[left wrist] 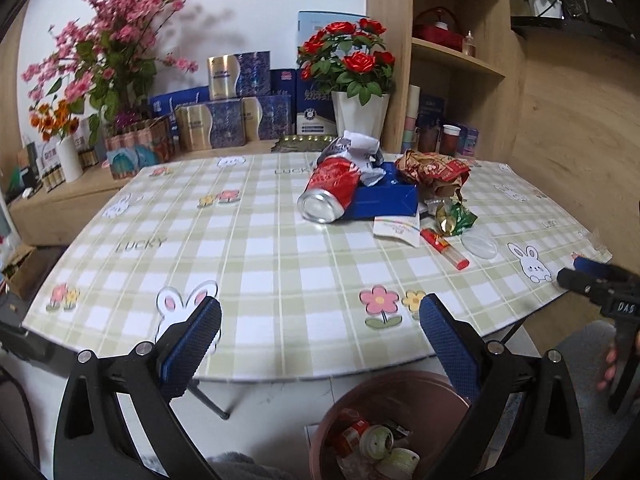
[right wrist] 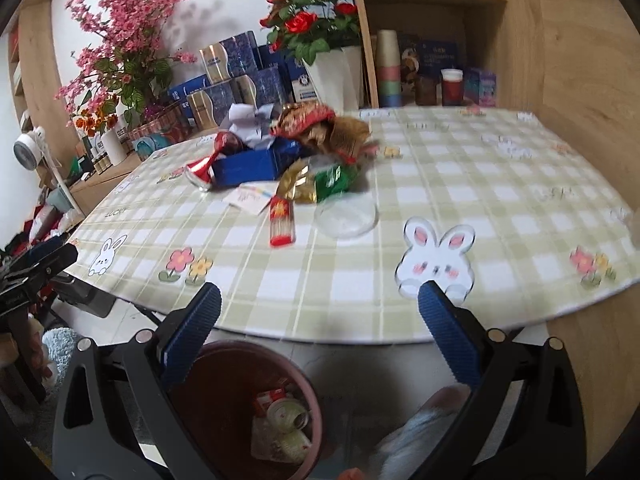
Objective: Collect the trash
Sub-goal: 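Reach both tools toward the red can and snack bag on the table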
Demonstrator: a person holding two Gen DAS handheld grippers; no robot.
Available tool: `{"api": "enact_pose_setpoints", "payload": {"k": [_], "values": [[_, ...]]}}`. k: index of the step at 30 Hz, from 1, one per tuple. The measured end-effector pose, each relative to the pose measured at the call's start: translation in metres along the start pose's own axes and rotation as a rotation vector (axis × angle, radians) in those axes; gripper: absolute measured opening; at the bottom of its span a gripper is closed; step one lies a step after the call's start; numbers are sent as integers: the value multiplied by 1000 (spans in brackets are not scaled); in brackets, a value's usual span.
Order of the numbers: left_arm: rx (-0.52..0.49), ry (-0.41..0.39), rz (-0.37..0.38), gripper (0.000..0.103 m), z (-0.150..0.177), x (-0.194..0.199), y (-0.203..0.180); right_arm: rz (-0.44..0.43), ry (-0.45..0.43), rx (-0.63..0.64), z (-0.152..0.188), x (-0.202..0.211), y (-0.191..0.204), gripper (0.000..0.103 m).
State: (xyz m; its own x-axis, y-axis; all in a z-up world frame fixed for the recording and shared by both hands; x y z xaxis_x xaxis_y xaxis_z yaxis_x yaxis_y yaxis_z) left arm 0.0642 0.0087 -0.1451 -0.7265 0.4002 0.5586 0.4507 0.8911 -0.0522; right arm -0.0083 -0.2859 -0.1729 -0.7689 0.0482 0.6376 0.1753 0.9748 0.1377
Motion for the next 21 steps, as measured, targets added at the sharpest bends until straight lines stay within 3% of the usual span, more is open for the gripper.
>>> {"api": "enact_pose_setpoints", "payload": {"k": [4, 11, 17, 21], "values": [[-19, -19, -4, 97, -15, -11, 2, -28, -30, 29, -13, 0, -3, 97], [-29, -35, 0, 97, -41, -29, 8, -11, 21, 64, -35, -24, -10, 97], [-45, -26, 12, 97, -58, -47, 15, 87, 40, 206, -64, -52, 3, 97], [-45, -19, 24, 97, -65, -57, 17, 77, 19, 250, -86, -68, 13, 97]]}}
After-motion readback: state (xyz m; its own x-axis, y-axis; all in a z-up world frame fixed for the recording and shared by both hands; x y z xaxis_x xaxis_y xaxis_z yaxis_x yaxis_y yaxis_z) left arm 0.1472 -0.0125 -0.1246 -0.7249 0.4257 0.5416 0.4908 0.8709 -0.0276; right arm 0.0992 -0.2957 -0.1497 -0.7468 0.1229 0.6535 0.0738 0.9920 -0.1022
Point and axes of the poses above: each gripper's, at about its wrist camera, not at the fingertips, and x roughly against the way its jaws point, y to its left, z to its underside, the point moved 2 cm from there along -x, roughly the way its jaws point, and after that the axes turned 4 degrees about z, right-handed, at the moved point
